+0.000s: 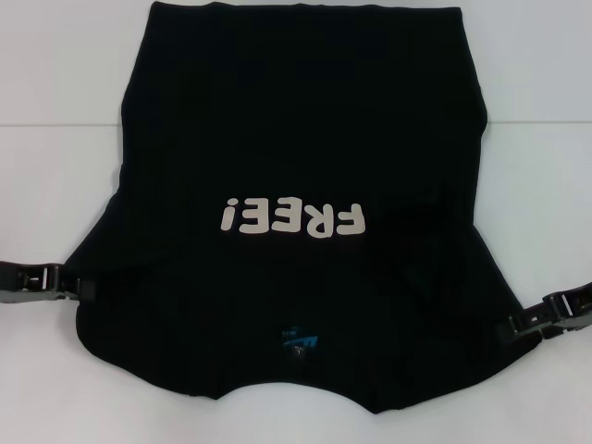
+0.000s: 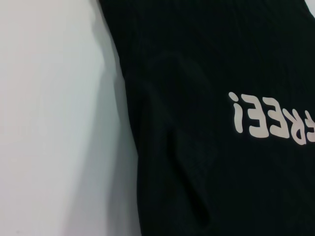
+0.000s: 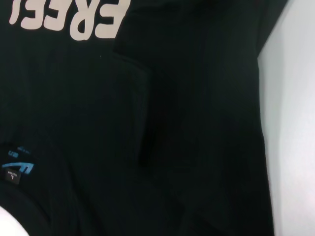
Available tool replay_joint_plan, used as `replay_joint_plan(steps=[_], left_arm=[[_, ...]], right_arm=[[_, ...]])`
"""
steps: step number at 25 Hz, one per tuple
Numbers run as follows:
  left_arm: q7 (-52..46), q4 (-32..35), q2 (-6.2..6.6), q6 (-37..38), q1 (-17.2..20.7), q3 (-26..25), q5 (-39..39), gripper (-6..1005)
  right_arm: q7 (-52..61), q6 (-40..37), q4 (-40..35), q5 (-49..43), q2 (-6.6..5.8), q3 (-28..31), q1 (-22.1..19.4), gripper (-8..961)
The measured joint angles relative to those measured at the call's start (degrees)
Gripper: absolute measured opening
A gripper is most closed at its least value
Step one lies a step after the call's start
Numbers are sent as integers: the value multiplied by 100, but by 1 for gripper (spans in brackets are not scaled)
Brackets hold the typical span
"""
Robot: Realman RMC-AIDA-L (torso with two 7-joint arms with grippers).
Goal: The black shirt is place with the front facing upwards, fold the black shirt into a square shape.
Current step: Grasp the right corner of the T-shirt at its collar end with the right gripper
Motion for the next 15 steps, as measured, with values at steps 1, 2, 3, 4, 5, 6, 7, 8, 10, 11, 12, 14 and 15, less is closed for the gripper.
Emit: replay_joint_plan(steps=[1, 2, 3, 4, 5, 6, 7, 8, 10, 11, 12, 14, 15], left_arm=[[0, 0, 0, 0, 2, 0, 0, 27], [0, 0, 0, 0, 6, 0, 0, 27], [0, 0, 0, 0, 9, 0, 0, 27], [0, 0, 1, 0, 12, 0, 0, 27], [0, 0, 2, 0, 14, 0, 0, 27], [0, 0, 4, 0, 14, 0, 0, 27], [0, 0, 6, 0, 14, 0, 0, 27], [0, 0, 6, 0, 15, 0, 0, 27], [0, 0, 7, 0, 14, 0, 0, 27], [0, 0, 8, 1, 12, 0, 0, 27], [0, 0, 8, 0, 8, 0, 0, 27], [0, 0, 9, 1, 4, 0, 0, 27], [0, 0, 9, 1, 1, 0, 0, 27]], right_arm=[[0, 0, 0, 0, 2, -9, 2, 913], [-1, -1, 0, 0, 4, -15, 6, 913], [-1, -1, 0, 0, 6, -18, 10, 913], [-3, -3, 0, 0, 12, -19, 16, 913], [-5, -5, 0, 0, 17, -19, 21, 912], [-7, -6, 0, 0, 21, -20, 26, 912], [-11, -8, 0, 0, 26, -20, 30, 912], [-16, -9, 0, 0, 32, -19, 32, 912], [-25, -15, 0, 0, 46, -20, 41, 911], [-32, -21, 0, 0, 54, -22, 46, 911], [-36, -26, 0, 0, 61, -24, 51, 911], [-41, -37, 0, 0, 77, -27, 60, 911], [-42, -41, 0, 0, 82, -28, 64, 910]])
